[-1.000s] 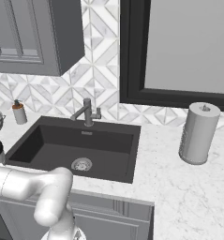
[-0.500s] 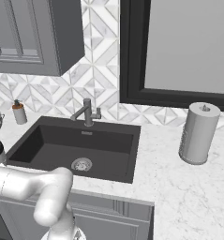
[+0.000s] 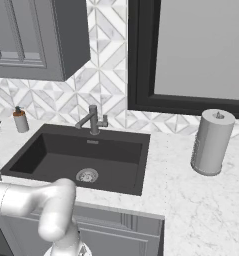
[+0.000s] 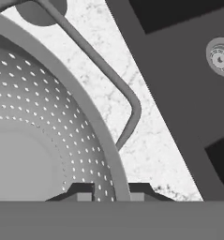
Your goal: Put the colander in the sink, put the kiwi in the colander, and turn on the sink faucet and pour water over the colander.
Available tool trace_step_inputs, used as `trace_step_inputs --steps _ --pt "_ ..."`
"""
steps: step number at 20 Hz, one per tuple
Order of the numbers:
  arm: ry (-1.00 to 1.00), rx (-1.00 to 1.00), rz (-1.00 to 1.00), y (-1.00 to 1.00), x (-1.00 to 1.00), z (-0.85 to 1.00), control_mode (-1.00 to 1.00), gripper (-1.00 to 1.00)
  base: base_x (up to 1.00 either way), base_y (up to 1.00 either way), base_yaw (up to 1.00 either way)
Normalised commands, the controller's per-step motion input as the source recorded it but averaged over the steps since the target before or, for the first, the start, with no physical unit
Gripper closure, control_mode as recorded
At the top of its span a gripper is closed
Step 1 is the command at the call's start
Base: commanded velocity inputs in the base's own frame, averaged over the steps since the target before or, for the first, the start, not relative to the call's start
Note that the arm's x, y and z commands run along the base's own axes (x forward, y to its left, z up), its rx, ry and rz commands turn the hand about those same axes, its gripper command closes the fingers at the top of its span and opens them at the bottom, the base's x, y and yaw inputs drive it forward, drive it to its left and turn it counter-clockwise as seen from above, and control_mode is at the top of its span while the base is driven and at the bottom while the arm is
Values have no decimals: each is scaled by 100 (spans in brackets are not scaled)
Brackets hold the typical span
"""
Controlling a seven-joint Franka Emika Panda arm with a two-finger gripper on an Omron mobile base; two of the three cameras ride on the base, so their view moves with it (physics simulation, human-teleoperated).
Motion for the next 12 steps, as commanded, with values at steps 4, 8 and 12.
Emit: trace_step_inputs --steps 4,8,12 --pt "-4 3 -30 -55 -30 4 -100 100 0 0 0" --pt "0 7 -37 -84 -3 19 -100 100 0 0 0" --pt "0 7 -38 -89 0 9 -100 100 0 0 0"
